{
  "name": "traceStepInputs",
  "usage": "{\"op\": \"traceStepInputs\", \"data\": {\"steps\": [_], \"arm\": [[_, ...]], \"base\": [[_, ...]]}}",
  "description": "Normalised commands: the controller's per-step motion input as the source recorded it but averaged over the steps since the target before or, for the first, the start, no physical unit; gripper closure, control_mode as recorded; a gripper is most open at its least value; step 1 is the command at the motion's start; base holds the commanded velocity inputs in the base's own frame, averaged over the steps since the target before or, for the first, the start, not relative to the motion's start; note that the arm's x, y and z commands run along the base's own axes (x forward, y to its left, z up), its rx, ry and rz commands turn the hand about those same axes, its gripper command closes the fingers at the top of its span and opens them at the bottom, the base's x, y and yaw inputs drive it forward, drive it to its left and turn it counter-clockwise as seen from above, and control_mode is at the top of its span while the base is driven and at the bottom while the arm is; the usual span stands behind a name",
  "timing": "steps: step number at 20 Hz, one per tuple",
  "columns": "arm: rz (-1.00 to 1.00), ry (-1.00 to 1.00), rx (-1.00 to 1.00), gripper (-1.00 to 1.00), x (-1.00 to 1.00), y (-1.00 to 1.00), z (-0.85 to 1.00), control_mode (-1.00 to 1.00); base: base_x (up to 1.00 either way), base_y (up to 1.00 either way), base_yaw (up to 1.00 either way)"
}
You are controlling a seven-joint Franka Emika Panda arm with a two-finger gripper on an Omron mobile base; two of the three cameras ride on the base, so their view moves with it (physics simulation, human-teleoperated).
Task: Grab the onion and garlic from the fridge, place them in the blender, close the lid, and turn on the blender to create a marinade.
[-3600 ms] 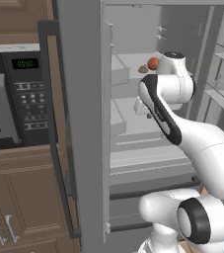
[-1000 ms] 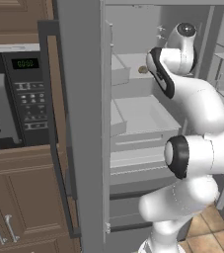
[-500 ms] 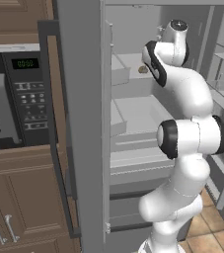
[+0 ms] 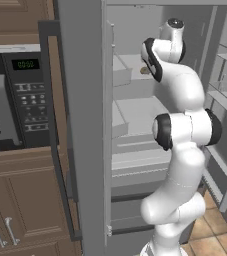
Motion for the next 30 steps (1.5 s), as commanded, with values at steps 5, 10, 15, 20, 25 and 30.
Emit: {"op": "traceStepInputs", "data": {"steps": [5, 10, 15, 20, 25, 30], "arm": [[0.0, 0.0, 0.0, -1.0, 0.28, -0.06, -0.19, -1.0], [0.0, 0.0, 0.0, -1.0, 0.17, -0.19, -0.09, -1.0], [0.0, 0.0, 0.0, -1.0, 0.16, -0.11, -0.04, -1.0], [0.0, 0.02, 0.0, -1.0, 0.17, 0.0, -0.18, -1.0], [0.0, 0.03, 0.0, -1.0, 0.03, 0.01, -0.31, -1.0], [0.0, 0.01, 0.0, 1.0, 0.0, 0.03, -0.24, -1.0]], "base": [[0.0, 0.0, 0.0], [0.0, 0.0, 0.0], [0.0, 0.0, 0.0], [0.0, 0.0, 0.0], [0.0, 0.0, 0.0], [0.0, 0.0, 0.0]]}}
